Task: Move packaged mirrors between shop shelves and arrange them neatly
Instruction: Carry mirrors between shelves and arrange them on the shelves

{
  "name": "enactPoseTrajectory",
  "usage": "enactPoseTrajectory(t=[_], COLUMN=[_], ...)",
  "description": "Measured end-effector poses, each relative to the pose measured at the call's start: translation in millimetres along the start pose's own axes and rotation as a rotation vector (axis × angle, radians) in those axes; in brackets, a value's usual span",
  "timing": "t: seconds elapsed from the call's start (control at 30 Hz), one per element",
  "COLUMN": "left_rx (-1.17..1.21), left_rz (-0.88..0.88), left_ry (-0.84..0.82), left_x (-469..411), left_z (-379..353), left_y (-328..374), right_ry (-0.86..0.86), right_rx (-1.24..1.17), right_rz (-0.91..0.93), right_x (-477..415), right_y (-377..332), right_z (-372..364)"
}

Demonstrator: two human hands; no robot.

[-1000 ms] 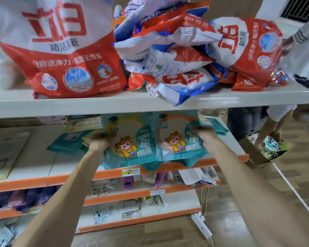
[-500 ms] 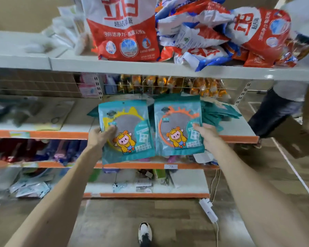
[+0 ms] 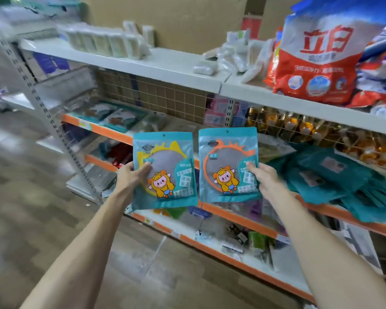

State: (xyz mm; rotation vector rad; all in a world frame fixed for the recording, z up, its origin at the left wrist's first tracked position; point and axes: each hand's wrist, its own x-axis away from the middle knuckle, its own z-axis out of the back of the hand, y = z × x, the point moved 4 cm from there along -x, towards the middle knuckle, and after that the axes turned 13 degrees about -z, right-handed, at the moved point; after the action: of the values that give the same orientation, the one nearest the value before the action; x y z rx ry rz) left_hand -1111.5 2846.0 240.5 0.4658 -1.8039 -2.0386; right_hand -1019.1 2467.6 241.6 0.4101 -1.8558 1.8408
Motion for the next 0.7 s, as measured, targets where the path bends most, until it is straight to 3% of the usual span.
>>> enactPoseTrajectory(t=[0.3, 0.7], left_rx=[0.07, 0.118], left_rz=[0.026, 0.07], left_ry=[0.152, 0.209], left_x=[-77.1, -178.3], left_z=[164.1, 240.8], left_y=[-10.7, -27.0], right_ry=[-0.138, -0.215], right_rx=[0.085, 0.108], right_rz=[0.053, 0.01], right_x=[-6.0, -51.5], right_y=[-26.9, -49.9], right_z=[-213.2, -366.2])
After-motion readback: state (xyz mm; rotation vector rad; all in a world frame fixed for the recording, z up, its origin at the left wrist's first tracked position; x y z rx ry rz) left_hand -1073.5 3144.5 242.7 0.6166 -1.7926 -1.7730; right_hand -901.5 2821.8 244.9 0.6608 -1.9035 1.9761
